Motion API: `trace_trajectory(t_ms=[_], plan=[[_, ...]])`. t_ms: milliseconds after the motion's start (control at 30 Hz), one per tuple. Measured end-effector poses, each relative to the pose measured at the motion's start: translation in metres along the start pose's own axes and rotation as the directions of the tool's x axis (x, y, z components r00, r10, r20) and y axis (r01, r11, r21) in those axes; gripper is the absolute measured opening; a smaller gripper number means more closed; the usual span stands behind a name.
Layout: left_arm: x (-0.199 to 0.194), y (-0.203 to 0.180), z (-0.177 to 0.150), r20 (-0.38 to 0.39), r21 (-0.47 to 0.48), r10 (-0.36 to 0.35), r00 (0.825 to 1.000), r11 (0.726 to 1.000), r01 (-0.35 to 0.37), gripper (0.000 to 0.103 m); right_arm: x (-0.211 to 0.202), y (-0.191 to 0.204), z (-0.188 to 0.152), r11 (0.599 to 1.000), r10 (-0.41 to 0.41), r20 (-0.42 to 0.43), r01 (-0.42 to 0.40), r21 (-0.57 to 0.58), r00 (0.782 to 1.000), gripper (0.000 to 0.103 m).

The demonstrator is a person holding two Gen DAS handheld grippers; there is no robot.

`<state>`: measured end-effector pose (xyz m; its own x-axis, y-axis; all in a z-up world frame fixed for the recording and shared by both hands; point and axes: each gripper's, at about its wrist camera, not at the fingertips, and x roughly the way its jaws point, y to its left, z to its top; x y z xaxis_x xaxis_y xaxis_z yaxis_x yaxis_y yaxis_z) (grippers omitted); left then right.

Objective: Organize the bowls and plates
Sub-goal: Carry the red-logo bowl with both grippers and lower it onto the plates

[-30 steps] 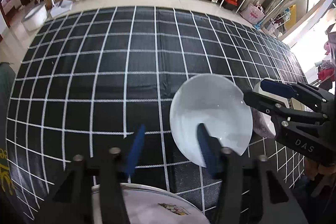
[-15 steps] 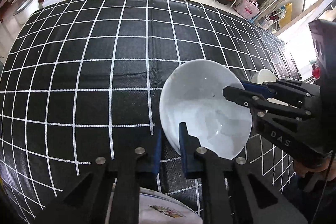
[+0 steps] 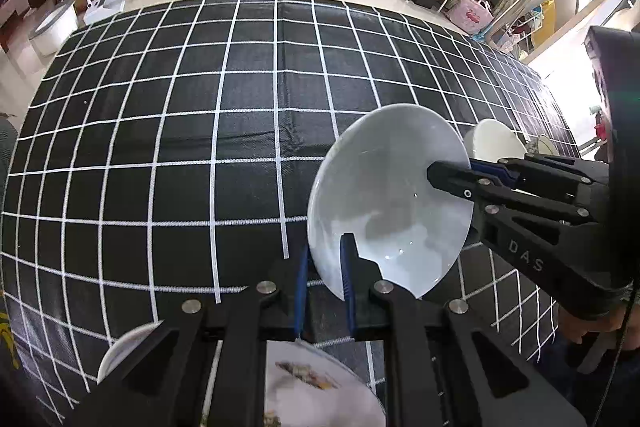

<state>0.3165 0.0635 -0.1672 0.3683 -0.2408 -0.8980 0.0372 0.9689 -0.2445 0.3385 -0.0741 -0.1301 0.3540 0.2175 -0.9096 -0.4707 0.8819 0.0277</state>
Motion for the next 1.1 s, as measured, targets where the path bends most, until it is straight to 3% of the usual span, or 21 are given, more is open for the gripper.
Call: trace_trajectory(t_ms=[300,567,1100], plan=[[-0.039,-0.023,-0.019,0.040,0.027,-0.010,0.999,1.000,0.008,0.013,-0.043,-0.004,-0.027,0.998,0.004,0.038,-0.006,0.055,0.999,0.014],[-0.054,-0.045,-0.045,0.032,0.052,-0.024,0.999,0.998,0.022,0.013,-0.057,-0.011,-0.062,0.991,0.020,0.033,-0.024,0.129,0.999,0.014],[-0.024,-0.070,-0.101,-0.070,0.069,-0.027,0.997,0.997,0.032,0.013,-0.033,-0.025,-0.132,0.967,0.069,-0.061,-0.052,0.248,0.996,0.014]])
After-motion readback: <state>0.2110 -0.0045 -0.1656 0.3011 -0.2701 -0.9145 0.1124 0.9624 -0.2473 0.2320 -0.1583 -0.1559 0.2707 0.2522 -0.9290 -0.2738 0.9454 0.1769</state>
